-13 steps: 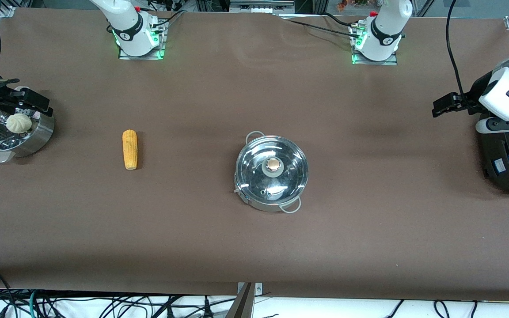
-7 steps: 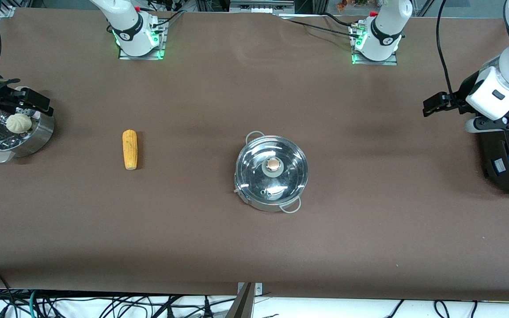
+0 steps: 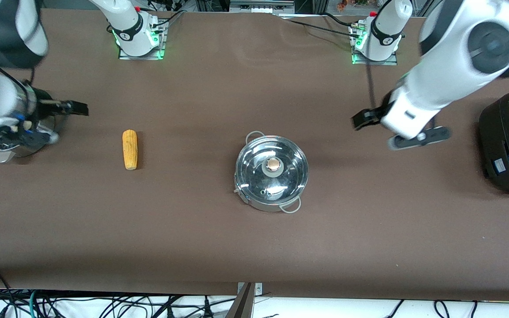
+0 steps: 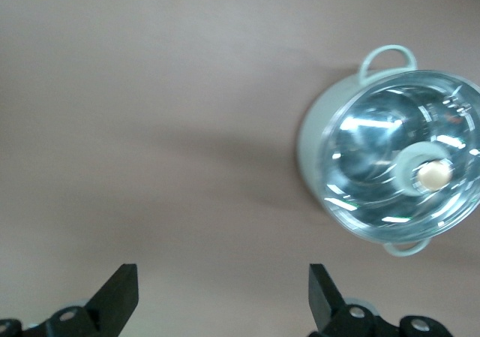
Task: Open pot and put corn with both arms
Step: 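Reach the left gripper to the lid knob while the right gripper reaches the corn, then grasp the lid knob with the left gripper while the right gripper grasps the corn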
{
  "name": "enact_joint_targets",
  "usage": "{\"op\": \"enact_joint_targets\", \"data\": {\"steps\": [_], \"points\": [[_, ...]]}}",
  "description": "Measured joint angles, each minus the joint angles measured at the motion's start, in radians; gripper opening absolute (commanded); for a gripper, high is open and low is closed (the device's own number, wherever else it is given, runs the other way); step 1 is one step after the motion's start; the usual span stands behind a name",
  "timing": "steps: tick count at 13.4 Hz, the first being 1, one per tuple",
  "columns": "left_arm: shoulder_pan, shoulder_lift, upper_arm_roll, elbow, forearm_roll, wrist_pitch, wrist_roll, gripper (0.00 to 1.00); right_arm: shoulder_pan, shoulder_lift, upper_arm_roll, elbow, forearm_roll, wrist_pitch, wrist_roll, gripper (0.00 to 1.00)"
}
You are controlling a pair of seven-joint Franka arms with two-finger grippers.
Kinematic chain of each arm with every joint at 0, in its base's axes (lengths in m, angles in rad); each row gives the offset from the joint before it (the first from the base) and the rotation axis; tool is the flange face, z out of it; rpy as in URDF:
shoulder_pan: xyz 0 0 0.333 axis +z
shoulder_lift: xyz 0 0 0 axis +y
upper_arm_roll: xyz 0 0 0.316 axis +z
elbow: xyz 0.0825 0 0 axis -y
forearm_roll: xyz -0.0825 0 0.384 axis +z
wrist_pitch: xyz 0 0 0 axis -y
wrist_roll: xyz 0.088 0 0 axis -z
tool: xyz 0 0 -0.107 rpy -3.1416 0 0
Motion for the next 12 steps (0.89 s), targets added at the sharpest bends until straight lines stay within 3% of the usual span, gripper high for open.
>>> {"op": "enact_joint_targets", "data": {"steps": [4,8,10,12], "points": [[-0.133,0.231,0.000,0.175,-0.002,0.114,-0.232,1.00,0.001,0.031,-0.001,-0.222,0.000,0.306,0.000,1.00],[-0.231,0.331,0.020,0.207,-0.002,0.219,-0.382,1.00,0.010,0.031,0.004,-0.466,0.000,0.658,0.000,1.00],[-0.296,0.362,0.072,0.208,-0.002,0.258,-0.423,1.00,0.016,0.033,0.005,-0.570,-0.017,0.813,0.000,1.00],[-0.366,0.388,0.134,0.211,-0.002,0.287,-0.444,1.00,0.017,0.039,0.005,-0.611,-0.045,0.873,0.000,1.00]]}}
